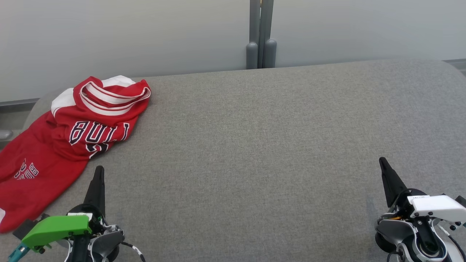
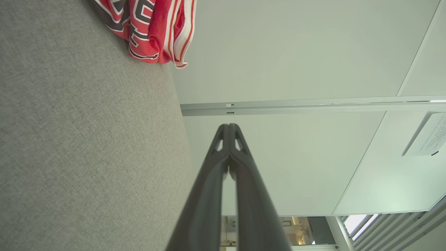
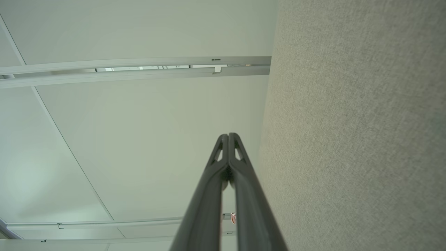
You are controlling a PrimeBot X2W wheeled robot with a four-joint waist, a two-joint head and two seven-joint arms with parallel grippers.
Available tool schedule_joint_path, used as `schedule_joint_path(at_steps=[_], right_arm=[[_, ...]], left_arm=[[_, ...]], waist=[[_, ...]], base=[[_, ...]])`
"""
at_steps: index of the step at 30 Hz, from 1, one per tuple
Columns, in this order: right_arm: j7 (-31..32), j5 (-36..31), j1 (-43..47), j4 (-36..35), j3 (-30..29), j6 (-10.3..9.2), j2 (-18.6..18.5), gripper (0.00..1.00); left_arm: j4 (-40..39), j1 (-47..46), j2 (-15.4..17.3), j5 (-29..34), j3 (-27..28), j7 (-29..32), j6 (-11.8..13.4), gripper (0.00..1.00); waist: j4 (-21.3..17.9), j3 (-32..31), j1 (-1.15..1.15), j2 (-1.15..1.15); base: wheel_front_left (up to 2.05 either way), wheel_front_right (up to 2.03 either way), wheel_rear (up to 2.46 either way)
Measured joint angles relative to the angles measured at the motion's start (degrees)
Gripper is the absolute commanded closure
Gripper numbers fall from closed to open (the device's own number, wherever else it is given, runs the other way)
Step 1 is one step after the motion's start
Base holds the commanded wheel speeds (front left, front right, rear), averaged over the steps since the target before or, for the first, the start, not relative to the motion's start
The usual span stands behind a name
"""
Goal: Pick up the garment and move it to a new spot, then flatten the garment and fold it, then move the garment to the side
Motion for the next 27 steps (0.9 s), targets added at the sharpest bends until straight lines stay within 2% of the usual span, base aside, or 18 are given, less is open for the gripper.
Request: schedule_joint_path(at_steps=[27], right_arm=[[0.00, 0.00, 0.00, 0.00, 0.00, 0.00, 0.00, 1.00]], left_arm=[[0.00, 0.00, 0.00, 0.00, 0.00, 0.00, 0.00, 1.00]], waist=[[0.00, 0.00, 0.00, 0.00]], base=[[0.00, 0.00, 0.00]])
